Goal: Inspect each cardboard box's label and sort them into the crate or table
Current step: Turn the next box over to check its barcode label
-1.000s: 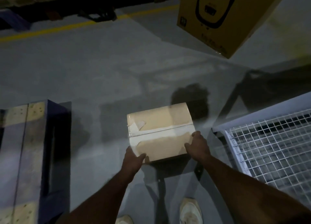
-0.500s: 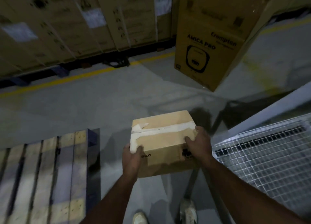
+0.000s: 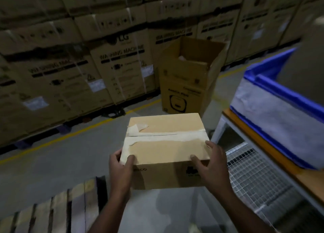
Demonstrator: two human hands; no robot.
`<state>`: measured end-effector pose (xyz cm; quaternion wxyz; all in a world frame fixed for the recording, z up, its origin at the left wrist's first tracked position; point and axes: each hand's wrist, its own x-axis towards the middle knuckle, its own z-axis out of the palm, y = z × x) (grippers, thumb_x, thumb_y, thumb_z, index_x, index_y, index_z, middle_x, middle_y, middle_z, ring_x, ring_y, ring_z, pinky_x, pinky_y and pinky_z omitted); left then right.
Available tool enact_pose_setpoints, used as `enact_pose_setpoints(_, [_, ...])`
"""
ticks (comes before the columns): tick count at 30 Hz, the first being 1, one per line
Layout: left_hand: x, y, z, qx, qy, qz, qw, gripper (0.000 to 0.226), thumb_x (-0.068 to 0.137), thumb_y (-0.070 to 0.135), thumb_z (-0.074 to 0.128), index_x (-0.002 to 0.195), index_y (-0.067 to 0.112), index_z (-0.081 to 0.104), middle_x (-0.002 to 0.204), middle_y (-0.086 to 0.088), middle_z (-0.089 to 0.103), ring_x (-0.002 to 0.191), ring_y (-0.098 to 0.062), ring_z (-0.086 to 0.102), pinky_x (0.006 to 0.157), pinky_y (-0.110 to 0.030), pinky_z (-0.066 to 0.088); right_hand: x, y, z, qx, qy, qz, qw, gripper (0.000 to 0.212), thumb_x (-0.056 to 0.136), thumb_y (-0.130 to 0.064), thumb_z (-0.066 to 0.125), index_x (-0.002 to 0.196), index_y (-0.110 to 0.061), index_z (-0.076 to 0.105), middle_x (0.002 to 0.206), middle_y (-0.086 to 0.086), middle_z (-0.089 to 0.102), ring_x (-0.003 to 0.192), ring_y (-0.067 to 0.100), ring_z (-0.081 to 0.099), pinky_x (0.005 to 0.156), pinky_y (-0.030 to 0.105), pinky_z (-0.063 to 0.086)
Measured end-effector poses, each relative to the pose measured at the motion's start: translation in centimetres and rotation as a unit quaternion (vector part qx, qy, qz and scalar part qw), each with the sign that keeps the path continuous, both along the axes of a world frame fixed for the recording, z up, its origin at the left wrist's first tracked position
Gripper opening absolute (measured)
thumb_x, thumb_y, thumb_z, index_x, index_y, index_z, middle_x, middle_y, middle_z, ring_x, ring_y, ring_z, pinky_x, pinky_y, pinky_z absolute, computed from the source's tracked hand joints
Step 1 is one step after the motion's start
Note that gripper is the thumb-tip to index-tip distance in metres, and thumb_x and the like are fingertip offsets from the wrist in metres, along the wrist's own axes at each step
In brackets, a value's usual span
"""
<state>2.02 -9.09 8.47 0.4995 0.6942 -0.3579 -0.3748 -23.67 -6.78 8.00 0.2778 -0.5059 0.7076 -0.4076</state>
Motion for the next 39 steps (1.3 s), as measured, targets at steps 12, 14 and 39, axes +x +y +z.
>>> enact_pose_setpoints(12, [-5.3, 7.2, 9.6, -0.070, 0.075, -0.235, 0.966, 0.038, 0.094, 0.017, 0.065, 0.131, 0.022, 0.054, 0.127, -0.002, 0.058, 0.103, -0.017, 0.057, 0.070, -0.032, 0.046, -2.3, 19.1, 8.6, -0.081, 0.044, -0.206, 0.974, 0.091, 0.061, -0.051, 0.086, 0.136, -0.043, 0.036, 0.136, -0.025, 0.028, 0.130, 0.002, 0.027, 0.107, 0.035, 0.033])
enact_pose_setpoints(14, [-7.4, 8.5, 10.1, -0.071, 0.087, -0.264, 0.958, 0.038, 0.094, 0.017, 0.065, 0.130, 0.024, 0.055, 0.127, -0.002, 0.058, 0.106, -0.020, 0.057, 0.072, -0.035, 0.047, -3.5, 21.9, 9.0, -0.083, 0.041, -0.241, 0.966, 0.094, 0.060, -0.052, 0.087, 0.138, -0.042, 0.036, 0.136, -0.027, 0.026, 0.131, 0.003, 0.026, 0.110, 0.039, 0.033])
enact_pose_setpoints(39, [-34.6, 21.4, 15.6, -0.142, 0.137, -0.432, 0.880, 0.031, 0.095, 0.014, 0.060, 0.122, 0.029, 0.062, 0.121, 0.004, 0.065, 0.108, -0.016, 0.062, 0.072, -0.031, 0.047, -23.3, 42.4, 14.0, -0.192, 0.097, -0.404, 0.889, 0.070, 0.061, -0.039, 0.090, 0.118, -0.044, 0.050, 0.140, -0.010, 0.039, 0.131, 0.009, 0.034, 0.106, 0.040, 0.035])
